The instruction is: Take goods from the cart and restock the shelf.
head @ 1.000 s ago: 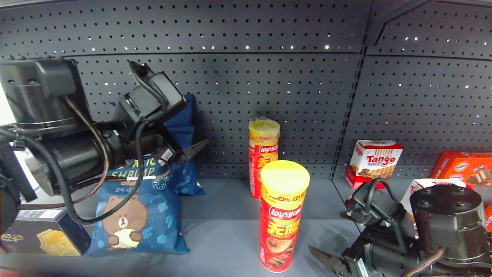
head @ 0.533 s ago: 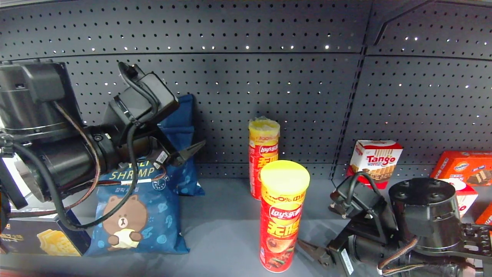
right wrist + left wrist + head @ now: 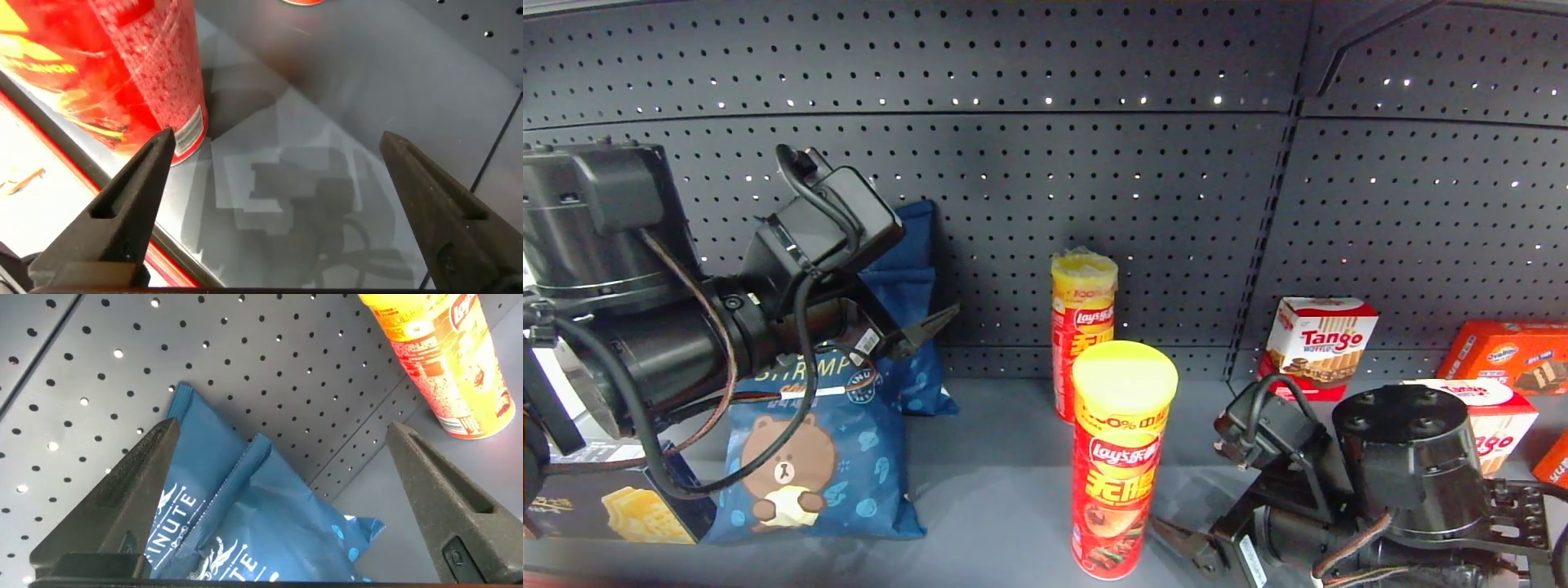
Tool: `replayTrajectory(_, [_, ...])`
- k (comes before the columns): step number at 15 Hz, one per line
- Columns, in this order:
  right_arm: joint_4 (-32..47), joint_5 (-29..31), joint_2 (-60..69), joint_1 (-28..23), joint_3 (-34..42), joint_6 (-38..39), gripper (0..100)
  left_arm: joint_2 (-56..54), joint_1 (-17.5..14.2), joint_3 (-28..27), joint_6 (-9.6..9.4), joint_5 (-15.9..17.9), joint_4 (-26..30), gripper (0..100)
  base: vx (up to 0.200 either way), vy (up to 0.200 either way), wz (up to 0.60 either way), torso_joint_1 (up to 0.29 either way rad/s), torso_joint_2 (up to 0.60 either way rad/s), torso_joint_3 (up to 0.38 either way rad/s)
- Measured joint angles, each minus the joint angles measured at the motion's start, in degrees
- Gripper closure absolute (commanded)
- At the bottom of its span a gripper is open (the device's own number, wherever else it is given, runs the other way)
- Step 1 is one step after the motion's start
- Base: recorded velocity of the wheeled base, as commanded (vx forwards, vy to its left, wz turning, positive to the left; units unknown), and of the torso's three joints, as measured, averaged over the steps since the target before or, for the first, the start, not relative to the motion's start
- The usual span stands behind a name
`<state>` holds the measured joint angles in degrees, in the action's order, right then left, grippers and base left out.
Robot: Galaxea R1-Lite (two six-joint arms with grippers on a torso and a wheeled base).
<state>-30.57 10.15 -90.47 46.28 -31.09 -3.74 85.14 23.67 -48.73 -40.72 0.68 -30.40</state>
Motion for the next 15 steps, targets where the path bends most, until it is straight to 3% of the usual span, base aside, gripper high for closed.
replayTrajectory(5, [0.0,0.0,-0.3,-2.0,-0.8,0.0,0,0.0,0.0,-0.1,0.02,0.0,0.0,0,0.0,0.0,0.0,0.0,0.0,0.0])
replayTrajectory(15, [-1.0,0.0,-4.0,-0.8,-3.5,0.0,0,0.0,0.0,-0.3,0.02,0.0,-0.1,0,0.0,0.0,0.0,0.0,0.0,0.0])
